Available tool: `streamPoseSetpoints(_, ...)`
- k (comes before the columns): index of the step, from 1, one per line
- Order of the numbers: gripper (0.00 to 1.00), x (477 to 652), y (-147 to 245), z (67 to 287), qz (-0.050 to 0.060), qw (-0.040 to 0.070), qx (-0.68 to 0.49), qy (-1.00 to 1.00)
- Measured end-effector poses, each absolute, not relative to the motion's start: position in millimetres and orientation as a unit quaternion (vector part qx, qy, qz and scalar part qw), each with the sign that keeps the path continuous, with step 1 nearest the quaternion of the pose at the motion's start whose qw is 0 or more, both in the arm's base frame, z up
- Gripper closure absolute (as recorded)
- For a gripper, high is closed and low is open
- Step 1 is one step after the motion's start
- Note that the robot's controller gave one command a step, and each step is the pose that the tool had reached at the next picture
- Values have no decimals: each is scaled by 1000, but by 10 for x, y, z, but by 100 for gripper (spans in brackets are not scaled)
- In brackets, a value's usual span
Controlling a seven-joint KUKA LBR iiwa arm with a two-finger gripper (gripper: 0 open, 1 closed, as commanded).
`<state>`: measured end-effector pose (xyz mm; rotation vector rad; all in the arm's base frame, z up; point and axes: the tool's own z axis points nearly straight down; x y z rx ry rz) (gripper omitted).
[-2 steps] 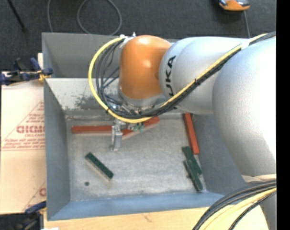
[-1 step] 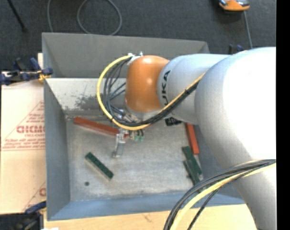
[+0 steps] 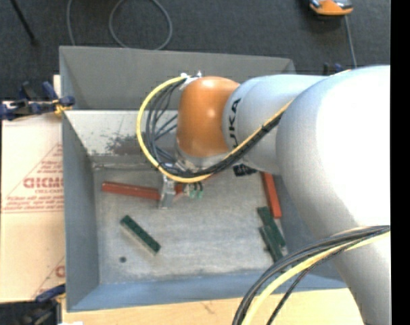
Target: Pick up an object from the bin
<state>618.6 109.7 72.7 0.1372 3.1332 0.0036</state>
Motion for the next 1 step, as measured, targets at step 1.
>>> streamPoseSetpoints(1, 100, 6057, 1023, 1912, 2, 6, 62, 998)
